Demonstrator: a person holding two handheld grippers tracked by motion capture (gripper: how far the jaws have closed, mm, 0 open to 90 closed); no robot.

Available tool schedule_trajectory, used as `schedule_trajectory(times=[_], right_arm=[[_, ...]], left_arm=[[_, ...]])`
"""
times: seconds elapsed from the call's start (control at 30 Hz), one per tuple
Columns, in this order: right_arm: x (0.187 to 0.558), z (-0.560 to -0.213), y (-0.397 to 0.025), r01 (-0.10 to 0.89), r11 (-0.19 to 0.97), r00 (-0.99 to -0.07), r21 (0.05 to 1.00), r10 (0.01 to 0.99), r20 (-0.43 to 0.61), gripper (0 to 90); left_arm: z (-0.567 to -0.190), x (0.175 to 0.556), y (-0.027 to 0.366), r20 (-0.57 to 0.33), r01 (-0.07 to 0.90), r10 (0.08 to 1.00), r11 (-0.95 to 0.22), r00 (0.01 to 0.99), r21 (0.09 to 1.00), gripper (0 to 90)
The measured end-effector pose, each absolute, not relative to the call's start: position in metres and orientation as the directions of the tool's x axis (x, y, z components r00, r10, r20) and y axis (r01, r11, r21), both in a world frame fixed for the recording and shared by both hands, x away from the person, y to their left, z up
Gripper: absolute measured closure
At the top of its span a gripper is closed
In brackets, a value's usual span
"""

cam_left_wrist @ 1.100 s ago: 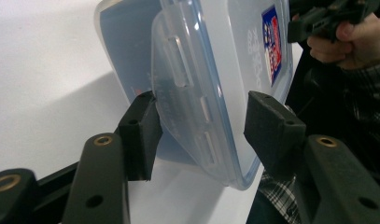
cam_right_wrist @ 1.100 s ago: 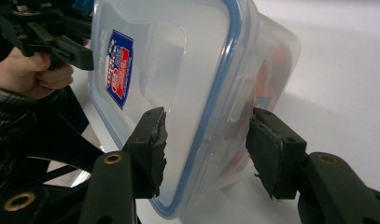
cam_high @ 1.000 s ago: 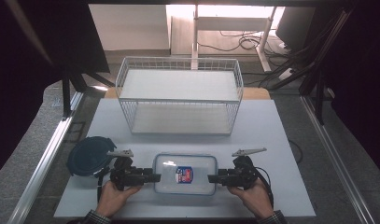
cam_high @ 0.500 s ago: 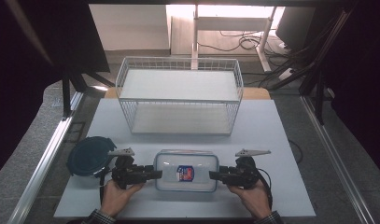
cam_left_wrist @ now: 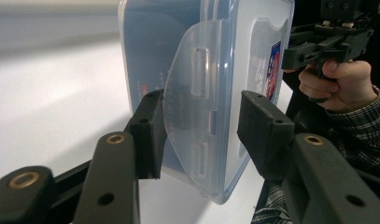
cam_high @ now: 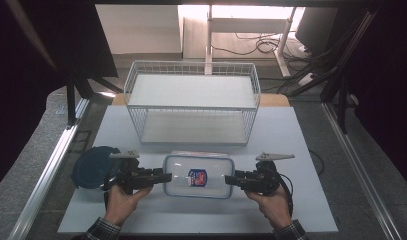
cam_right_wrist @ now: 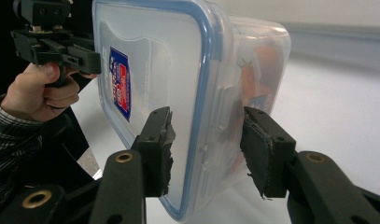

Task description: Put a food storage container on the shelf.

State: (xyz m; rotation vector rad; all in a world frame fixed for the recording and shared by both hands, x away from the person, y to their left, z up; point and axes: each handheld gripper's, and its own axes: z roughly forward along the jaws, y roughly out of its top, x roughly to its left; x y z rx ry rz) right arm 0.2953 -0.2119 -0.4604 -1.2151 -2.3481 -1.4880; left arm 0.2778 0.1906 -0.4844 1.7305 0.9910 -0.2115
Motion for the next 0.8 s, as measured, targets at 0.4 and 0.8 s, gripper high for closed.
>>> schedule_trajectory(times=[0.4,0.8], right_arm=[[0.317,-0.421,-0.202,0.61,0.206,-0.716,0.765,0.556,0.422,53.8],[0.346,-0.37,-0.195,0.56,0.198,-0.743,0.804,0.549,0.383,53.8]], left_arm=[[-0.443,0.296,0.199,-0.53,0.65,0.525,-0.06,0.666,0.757,53.0],[-0.394,0.323,0.207,-0.511,0.612,0.52,-0.028,0.684,0.791,53.5]])
